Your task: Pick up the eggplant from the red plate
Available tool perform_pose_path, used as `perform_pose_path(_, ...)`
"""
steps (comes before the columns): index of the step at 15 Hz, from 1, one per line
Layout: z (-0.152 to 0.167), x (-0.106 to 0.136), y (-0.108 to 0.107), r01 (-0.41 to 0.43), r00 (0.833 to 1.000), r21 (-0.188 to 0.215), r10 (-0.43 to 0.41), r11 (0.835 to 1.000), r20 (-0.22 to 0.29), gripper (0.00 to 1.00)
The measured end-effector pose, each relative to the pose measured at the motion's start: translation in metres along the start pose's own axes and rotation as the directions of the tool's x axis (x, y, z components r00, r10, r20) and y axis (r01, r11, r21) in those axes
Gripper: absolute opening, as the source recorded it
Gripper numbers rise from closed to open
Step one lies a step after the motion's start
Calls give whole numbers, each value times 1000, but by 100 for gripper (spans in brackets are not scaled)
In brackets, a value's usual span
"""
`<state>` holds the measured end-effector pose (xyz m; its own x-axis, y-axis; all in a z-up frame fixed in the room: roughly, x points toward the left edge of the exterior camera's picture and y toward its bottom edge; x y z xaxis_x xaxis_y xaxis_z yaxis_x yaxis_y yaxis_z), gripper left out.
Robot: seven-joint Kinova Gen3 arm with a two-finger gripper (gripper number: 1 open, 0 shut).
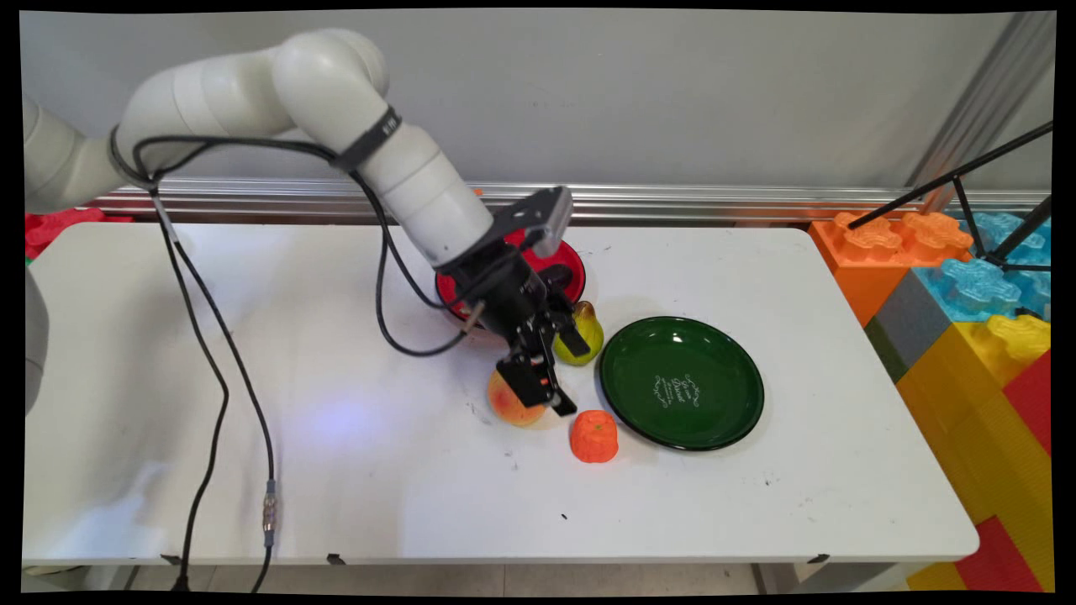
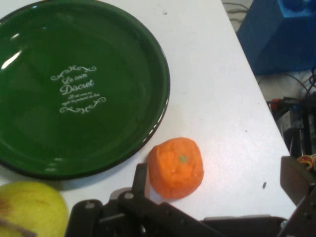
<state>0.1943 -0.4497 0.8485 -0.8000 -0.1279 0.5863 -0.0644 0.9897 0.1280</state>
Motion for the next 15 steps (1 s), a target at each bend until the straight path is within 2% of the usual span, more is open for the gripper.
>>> perform_pose_path(5, -33, -6, -24, 38, 999, 30, -38, 999, 8, 100)
perform_pose_path(9, -66, -23, -57, 101, 995, 80, -103, 992, 15, 100)
perform_pose_path(12, -87, -37, -82, 173, 984, 120, -176, 978, 14, 100)
perform_pose_path(15, -102, -50, -102, 261, 964, 145, -265, 955, 15, 100)
